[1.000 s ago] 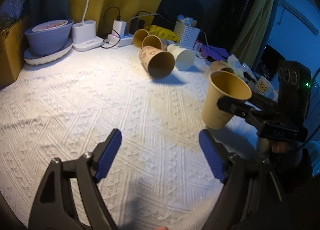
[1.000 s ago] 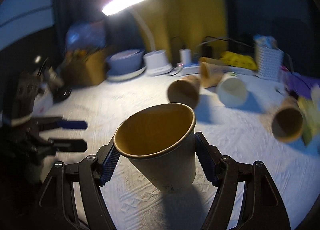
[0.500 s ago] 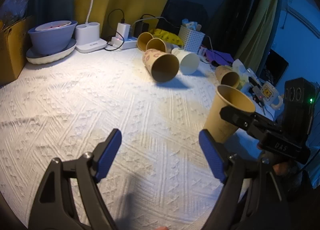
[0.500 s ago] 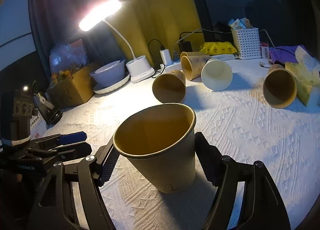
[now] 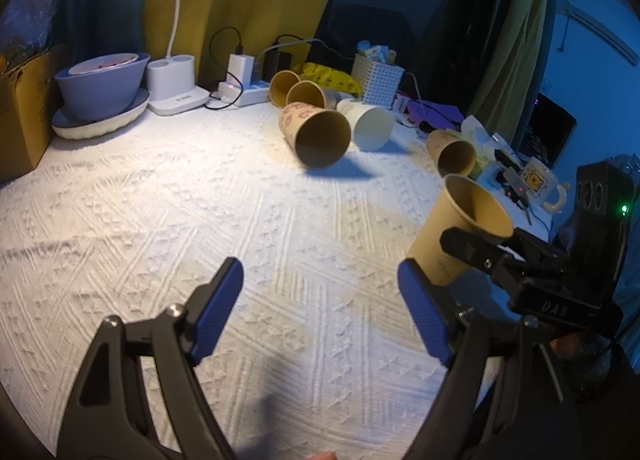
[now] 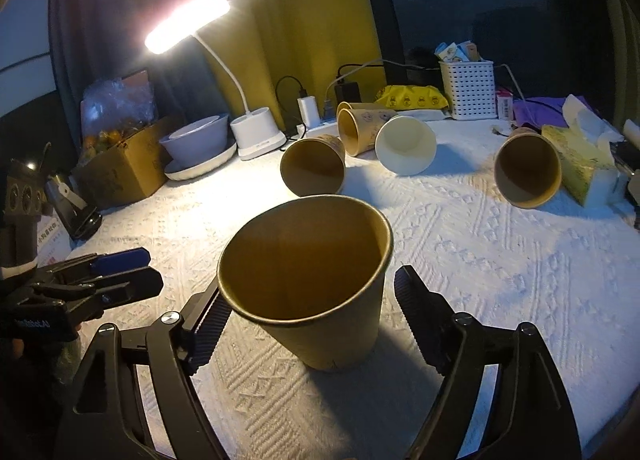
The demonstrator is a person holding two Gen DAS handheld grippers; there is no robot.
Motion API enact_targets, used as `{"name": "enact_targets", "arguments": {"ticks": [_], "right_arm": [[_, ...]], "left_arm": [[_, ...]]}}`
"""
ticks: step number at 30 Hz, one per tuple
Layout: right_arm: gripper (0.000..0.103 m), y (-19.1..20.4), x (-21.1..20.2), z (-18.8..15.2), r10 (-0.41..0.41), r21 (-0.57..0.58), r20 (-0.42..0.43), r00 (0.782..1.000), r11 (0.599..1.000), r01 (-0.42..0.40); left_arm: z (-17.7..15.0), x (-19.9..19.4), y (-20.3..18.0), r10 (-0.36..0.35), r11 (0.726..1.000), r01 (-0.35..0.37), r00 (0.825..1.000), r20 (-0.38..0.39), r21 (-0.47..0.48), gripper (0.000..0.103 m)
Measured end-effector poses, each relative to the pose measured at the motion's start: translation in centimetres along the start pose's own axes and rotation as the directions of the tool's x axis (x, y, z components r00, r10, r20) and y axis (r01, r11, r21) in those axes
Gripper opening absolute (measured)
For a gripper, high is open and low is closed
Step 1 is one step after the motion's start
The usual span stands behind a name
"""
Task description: Flip cup upright
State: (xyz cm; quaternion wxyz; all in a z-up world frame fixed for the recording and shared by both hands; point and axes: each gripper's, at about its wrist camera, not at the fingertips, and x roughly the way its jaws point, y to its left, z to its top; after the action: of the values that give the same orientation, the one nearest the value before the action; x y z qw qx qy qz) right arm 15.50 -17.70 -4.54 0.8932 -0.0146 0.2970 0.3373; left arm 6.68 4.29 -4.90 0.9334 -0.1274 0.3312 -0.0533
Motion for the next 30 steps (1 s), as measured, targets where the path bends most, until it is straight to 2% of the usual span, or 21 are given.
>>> {"name": "enact_targets", "arguments": {"ticks": [21,30], "right_arm": [[0.086,0.9,-6.3,-0.6,-0.07,0.028,0.042,0.997,0.997,0.069],[0.086,2.0,-9.7,0.2,-0.153,0.011,0.11,0.982,0.988,0.153]], "left_arm": [[0.1,-3.6,-2.9,-0.038,0.999,0.037,0.999,0.037,0.022,0.081],[0.5,-4.9,-4.0,-0.032,0.999,0.029,0.997,0.072,0.035,0.081]]}}
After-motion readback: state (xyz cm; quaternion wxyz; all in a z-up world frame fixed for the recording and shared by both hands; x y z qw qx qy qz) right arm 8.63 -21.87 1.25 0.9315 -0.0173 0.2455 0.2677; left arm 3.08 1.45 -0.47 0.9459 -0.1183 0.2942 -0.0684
